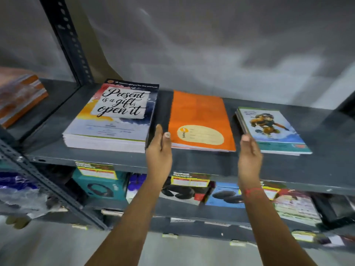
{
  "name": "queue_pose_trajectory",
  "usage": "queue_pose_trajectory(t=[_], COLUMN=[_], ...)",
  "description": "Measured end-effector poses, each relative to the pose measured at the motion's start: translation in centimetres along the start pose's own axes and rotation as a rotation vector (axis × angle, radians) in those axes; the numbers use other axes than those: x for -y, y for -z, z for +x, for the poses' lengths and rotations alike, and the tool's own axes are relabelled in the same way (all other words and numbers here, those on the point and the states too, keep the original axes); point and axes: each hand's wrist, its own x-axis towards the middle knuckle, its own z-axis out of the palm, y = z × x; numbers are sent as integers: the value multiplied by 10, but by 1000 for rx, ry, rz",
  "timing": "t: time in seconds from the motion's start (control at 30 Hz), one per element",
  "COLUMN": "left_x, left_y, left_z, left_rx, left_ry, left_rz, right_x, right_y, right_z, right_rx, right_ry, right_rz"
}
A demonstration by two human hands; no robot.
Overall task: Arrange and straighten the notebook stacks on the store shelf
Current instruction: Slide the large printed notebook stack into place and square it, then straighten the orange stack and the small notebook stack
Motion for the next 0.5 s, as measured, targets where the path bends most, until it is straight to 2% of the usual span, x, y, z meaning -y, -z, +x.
queue_pose_trajectory(t=[0.07,0.13,0.3,0.4,0.5], left_x=[6,9,5,-3,2], left_y=[-13,-21,-29,-18,-4], left_z=[5,5,-2,-7,-5], left_rx=[6,10,-14,69,178], left_ry=[114,182,163,210,199], left_rz=[-42,-91,-57,-117,-173], right_x=[-5,-11,-19,-20,-24], right_y=[-1,-3,9,22,29], right_z=[12,15,21,30,34], right_rx=[154,267,427,605,634], right_ry=[-98,-110,-91,-43,-40], right_rz=[-3,-11,13,-5,3])
